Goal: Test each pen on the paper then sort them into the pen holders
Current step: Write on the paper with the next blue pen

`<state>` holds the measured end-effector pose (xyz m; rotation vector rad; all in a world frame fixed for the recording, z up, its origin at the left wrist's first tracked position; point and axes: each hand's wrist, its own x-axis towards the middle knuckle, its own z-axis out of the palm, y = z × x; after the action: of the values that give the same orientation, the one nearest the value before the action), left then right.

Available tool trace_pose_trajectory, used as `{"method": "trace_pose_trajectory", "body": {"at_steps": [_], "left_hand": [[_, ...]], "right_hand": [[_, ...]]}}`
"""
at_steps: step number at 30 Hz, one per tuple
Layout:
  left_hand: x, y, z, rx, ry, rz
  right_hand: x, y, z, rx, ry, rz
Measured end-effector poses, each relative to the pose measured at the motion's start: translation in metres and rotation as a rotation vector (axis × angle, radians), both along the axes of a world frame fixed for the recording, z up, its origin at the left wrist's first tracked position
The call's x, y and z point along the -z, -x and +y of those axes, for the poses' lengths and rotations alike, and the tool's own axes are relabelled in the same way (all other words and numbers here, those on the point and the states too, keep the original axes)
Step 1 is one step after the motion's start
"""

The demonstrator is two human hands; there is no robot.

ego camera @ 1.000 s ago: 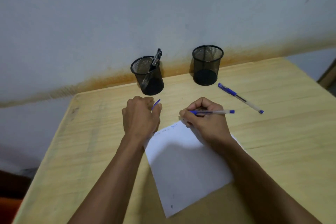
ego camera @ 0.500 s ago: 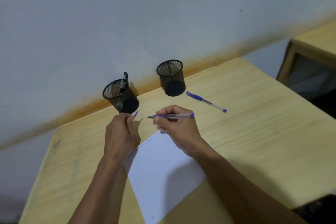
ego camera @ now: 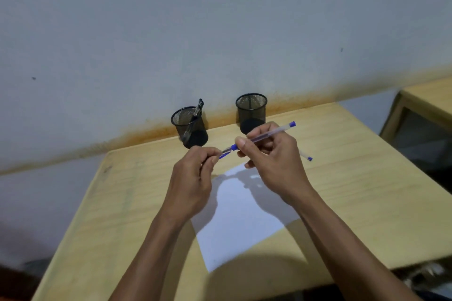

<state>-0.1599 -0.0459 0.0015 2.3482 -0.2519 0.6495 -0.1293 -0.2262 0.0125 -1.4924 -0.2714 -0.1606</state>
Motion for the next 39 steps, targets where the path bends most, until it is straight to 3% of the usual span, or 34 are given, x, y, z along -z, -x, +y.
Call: {"method": "trace_pose_trajectory", "body": {"at_steps": [6, 13, 19, 21, 23, 26, 29, 35, 37, 39], "left_hand": [[-0.009, 0.013, -0.005, 0.050, 0.027, -0.016], [-0.017, 0.026, -0.010, 0.021, 0.146, -0.048], [-0.015, 0.024, -0.014, -0.038, 0.246, 0.083], [-0.019, 0.019, -0.016, -0.051, 0.300, 0.100], [-0.022, 0.014, -0.018, -0.053, 0.332, 0.102], [-0.024, 0.010, -0.022, -0.036, 0.324, 0.109], [-0.024, 0.006, -0.029, -0.004, 0.334, 0.128], [-0.031, -0.008, -0.040, 0.027, 0.409, 0.153], [-0.034, -0.015, -0.042, 0.021, 0.479, 0.151], [-0.034, -0.026, -0.041, -0.021, 0.509, 0.146]], "right_hand": [[-0.003, 0.010, 0.002, 0.004, 0.091, -0.037], [-0.011, 0.018, 0.007, -0.013, 0.009, -0.018], [-0.006, 0.016, 0.002, 0.046, -0.072, 0.095], [0.002, 0.018, 0.000, 0.231, -0.063, 0.000], [0.008, 0.016, -0.005, 0.369, 0.113, -0.292], [0.017, 0.001, -0.011, 0.423, 0.459, -0.700], [0.021, -0.015, -0.014, 0.456, 0.623, -0.885], [0.029, -0.045, -0.029, 0.443, 0.718, -1.020], [0.031, -0.053, -0.035, 0.456, 0.672, -0.967], [0.027, -0.060, -0.039, 0.489, 0.513, -0.773]]}}
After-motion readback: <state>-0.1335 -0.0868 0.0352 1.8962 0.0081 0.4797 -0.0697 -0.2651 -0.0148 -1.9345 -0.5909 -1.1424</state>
